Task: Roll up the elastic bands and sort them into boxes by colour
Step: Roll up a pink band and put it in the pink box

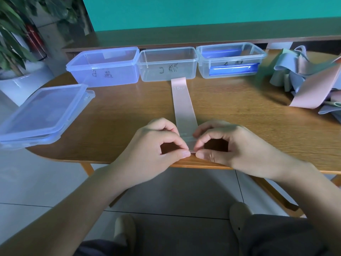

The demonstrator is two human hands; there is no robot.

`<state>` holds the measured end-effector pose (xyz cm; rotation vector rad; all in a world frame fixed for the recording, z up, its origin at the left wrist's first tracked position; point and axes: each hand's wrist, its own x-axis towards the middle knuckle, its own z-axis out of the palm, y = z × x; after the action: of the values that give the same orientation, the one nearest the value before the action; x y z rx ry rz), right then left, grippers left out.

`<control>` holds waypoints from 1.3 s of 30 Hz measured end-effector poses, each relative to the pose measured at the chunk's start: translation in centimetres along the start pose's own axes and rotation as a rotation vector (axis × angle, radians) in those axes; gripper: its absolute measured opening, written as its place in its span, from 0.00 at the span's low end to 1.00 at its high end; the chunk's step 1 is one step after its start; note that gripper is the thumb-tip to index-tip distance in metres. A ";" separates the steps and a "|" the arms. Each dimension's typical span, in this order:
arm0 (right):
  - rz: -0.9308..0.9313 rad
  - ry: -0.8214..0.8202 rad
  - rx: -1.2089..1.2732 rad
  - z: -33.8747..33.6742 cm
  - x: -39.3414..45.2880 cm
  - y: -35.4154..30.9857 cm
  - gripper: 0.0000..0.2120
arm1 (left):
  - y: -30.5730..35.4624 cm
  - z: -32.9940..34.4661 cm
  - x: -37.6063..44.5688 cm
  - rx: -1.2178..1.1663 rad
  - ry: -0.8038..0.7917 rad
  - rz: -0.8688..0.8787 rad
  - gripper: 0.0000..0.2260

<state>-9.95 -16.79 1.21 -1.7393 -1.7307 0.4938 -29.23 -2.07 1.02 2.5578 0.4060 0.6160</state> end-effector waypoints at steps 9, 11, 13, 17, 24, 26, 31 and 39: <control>0.019 0.068 0.005 0.0 0.2 0.2 0.06 | -0.2 0.3 0.0 0.081 0.043 -0.009 0.11; 0.016 0.078 -0.013 0.0 0.2 0.2 0.07 | -0.1 0.3 0.1 0.098 0.050 -0.015 0.11; 0.013 0.098 -0.043 0.1 0.3 0.2 0.08 | -0.1 0.3 0.1 0.098 0.057 -0.013 0.10; 0.031 0.119 -0.085 0.0 0.3 0.1 0.06 | -0.1 0.5 0.2 0.133 0.063 -0.043 0.11; 0.134 0.128 -0.112 -0.1 0.9 0.1 0.09 | 0.1 0.4 0.6 0.030 0.030 -0.102 0.03; 0.155 0.123 -0.117 -0.2 1.0 0.2 0.10 | 0.1 0.5 0.6 0.011 -0.009 -0.097 0.01; 0.140 0.141 -0.032 -0.1 1.1 -0.1 0.05 | -0.1 0.6 0.7 0.034 -0.025 -0.047 0.05; -0.037 0.146 -0.003 0.5 1.1 0.3 0.06 | 0.0 0.6 0.6 0.056 0.041 -0.013 0.06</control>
<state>-9.98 -15.61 0.76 -1.6979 -1.6587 0.3397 -28.39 -2.03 0.72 2.5974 0.4599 0.6615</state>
